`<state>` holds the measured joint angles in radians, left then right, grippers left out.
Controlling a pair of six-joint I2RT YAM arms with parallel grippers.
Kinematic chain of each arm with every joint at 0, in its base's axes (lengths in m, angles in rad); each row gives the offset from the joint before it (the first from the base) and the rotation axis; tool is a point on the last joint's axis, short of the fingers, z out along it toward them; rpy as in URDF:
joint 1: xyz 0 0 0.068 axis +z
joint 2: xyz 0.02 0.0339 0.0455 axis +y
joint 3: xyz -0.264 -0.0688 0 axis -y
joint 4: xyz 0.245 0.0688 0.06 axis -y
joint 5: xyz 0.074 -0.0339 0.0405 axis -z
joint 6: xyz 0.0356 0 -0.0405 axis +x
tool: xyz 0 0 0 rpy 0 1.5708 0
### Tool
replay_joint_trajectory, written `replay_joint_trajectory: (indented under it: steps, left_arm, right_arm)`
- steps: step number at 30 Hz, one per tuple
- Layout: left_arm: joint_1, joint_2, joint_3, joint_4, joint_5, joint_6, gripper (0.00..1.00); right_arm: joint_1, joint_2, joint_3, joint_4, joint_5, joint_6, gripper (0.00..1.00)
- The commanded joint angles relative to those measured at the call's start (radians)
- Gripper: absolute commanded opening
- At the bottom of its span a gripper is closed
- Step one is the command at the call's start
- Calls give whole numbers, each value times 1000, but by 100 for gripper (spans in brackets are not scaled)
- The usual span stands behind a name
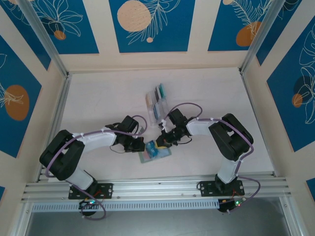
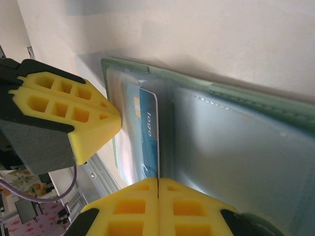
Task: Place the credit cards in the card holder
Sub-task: Insert the credit card into the card slot.
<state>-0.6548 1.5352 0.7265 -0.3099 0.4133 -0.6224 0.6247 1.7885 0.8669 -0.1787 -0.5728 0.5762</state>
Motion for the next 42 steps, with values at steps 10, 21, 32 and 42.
replay_joint_trajectory:
  steps: [10, 21, 32, 42]
  left_arm:
    - [69, -157, -54, -147, 25, -7, 6]
    - [78, -101, -113, -70, 38, -2, 0]
    - [48, 25, -101, 71, 61, -43, 1]
    - [42, 37, -93, 75, 55, -40, 1]
  right_arm:
    - [14, 35, 3, 12, 53, 38, 0]
    - [24, 28, 18, -7, 54, 37, 0]
    - [69, 40, 44, 16, 63, 74, 0]
    - [120, 43, 53, 33, 89, 112, 1]
